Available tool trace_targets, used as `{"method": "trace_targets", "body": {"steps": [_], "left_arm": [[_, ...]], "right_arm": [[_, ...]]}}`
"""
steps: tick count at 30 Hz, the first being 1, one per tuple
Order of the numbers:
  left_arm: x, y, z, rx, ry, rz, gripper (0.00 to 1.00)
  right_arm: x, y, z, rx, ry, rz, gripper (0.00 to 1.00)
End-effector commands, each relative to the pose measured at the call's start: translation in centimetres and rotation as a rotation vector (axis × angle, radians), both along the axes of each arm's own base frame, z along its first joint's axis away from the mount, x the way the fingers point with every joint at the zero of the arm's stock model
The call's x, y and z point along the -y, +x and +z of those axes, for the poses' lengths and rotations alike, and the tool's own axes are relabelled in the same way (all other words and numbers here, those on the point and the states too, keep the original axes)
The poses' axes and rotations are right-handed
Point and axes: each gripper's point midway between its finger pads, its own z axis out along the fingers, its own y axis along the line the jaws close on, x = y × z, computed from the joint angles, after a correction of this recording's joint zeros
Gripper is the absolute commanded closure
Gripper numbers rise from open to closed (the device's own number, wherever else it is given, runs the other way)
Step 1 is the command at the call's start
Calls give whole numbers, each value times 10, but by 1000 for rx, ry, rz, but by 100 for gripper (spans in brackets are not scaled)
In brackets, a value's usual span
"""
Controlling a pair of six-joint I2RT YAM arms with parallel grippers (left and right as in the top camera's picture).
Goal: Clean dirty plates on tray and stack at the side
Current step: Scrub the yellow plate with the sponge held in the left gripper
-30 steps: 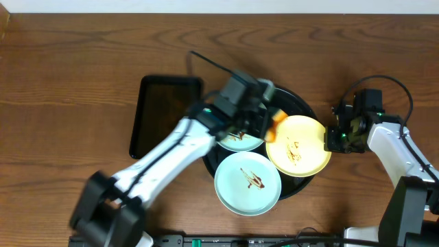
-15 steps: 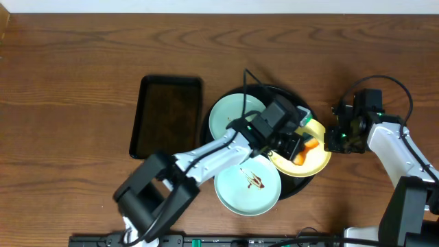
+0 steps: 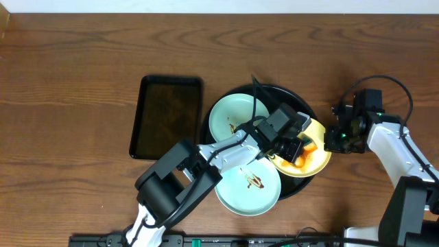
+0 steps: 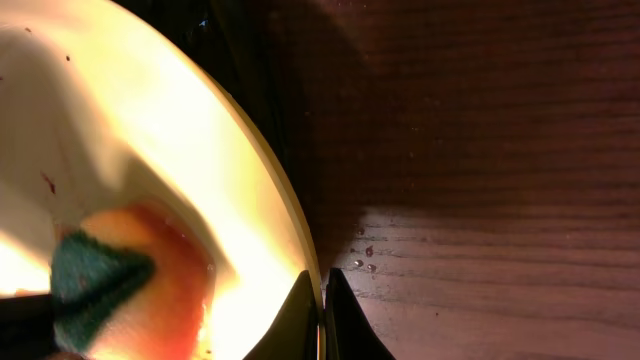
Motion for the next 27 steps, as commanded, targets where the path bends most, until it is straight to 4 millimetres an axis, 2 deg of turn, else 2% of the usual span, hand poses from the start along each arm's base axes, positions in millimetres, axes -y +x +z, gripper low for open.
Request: {"method": "trace_targets", "body": {"steps": [1, 6, 10, 14, 18, 23, 27], "left_arm": [[-39, 38, -28, 92, 180, 174, 92], [-56, 68, -17, 101, 166, 266, 92], [-58, 88, 0, 110, 120, 310, 93], [-43, 86, 18, 94, 50, 267, 93], [-19, 75, 40, 77, -69, 163, 93], [-10, 67, 39, 107, -57, 143, 92], [-13, 75, 35, 201, 8, 187, 93]], "right_arm": [[6, 4, 3, 5, -9, -27, 99], [6, 3, 2, 3, -8, -27, 99], [6, 3, 2, 1, -8, -27, 99], [5, 3, 2, -1, -8, -27, 99], [6, 3, 2, 0, -8, -27, 99], [5, 3, 2, -1, -7, -28, 99], [5, 2, 2, -2, -7, -27, 99]]}}
